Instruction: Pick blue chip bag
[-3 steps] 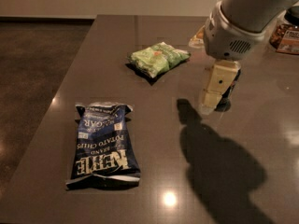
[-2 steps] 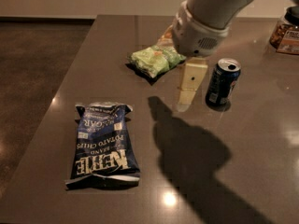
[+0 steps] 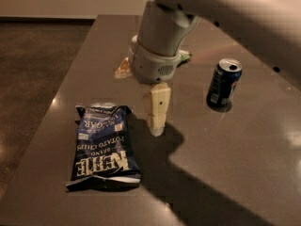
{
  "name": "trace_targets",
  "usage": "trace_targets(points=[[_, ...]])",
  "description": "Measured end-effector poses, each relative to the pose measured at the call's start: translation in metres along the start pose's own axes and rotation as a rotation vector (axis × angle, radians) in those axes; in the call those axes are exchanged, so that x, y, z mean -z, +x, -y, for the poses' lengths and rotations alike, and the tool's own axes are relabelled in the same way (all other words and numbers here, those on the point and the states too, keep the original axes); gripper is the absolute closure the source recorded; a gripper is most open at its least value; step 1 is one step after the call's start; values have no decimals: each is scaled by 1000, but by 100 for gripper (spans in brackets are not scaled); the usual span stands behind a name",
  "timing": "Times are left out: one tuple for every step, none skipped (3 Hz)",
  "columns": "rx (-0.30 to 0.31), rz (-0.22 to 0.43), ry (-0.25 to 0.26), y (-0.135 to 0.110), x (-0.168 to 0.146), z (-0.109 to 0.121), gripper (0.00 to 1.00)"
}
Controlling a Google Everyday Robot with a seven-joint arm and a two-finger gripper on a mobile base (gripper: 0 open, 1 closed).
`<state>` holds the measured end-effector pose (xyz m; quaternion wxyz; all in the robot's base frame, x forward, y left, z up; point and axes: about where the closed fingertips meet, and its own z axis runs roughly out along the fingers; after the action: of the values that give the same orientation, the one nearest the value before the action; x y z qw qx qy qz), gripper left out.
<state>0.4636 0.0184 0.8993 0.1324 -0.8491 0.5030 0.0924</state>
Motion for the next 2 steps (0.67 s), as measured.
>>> trace_targets(points=[[104,0,-75,-16,-31,-10,0],[174,-10,-141,-28,-60,-14,0]])
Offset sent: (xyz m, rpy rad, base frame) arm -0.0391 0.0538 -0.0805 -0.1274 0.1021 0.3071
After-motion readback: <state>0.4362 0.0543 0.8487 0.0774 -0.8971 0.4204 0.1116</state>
